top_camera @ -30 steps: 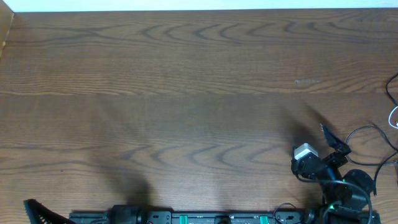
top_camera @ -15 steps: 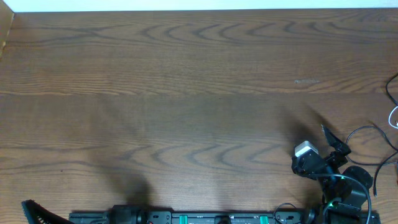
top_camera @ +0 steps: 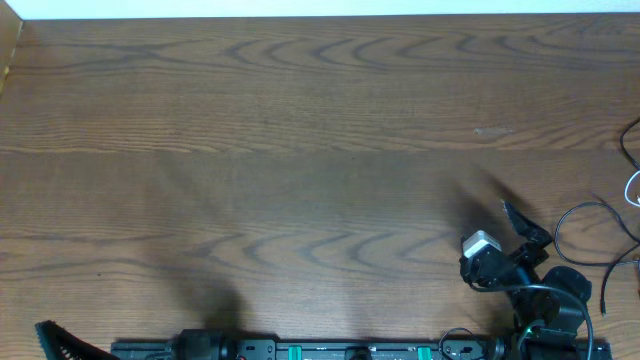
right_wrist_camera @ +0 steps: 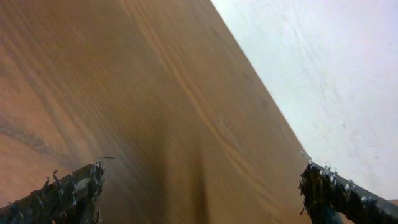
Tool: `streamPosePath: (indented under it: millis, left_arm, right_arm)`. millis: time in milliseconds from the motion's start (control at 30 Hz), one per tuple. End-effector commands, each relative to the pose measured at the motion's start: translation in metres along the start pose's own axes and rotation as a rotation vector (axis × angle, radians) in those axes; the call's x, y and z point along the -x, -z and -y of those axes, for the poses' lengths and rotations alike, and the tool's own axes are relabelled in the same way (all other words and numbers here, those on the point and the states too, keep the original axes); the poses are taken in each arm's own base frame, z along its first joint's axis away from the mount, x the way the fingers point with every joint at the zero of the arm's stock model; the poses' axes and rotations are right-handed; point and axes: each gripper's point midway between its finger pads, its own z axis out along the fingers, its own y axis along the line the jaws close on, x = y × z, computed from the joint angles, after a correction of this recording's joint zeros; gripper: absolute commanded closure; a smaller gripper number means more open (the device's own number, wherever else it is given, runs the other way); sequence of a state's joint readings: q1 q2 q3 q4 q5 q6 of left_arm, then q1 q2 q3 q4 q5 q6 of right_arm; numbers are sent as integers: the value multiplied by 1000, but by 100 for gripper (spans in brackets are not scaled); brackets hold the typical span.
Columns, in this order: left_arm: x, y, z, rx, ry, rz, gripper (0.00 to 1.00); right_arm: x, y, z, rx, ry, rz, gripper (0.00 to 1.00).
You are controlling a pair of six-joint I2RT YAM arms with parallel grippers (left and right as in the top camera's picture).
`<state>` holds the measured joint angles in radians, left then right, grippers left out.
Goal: Untangle cables
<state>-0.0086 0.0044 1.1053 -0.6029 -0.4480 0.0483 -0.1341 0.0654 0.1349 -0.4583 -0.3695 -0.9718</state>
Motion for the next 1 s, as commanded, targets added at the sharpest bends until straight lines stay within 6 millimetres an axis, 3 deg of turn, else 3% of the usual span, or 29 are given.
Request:
streamPosePath:
  millis: [0,100,533,667,833,967]
  left_arm:
    - [-5,-3,0,10,-3,-15,0]
    - [-9,-3,0,10,-10,-26,0]
    - [-19,-4,0,10,-24,-62,1]
    - [-24,-3,4,-2,151,-81,1]
    - [-53,-2,27,-96,444,-217,1]
    - [-86,-9,40,-121,437,-309,0]
  right_arm:
    - [2,1,0,-4,-11,13,1]
    - [9,4,7,-45,9,41,1]
    - [11,3,4,-34,12,49,1]
    - [11,3,4,-34,12,49,1]
    - [11,3,4,-34,12,49,1]
    - [11,3,4,-34,12,49,1]
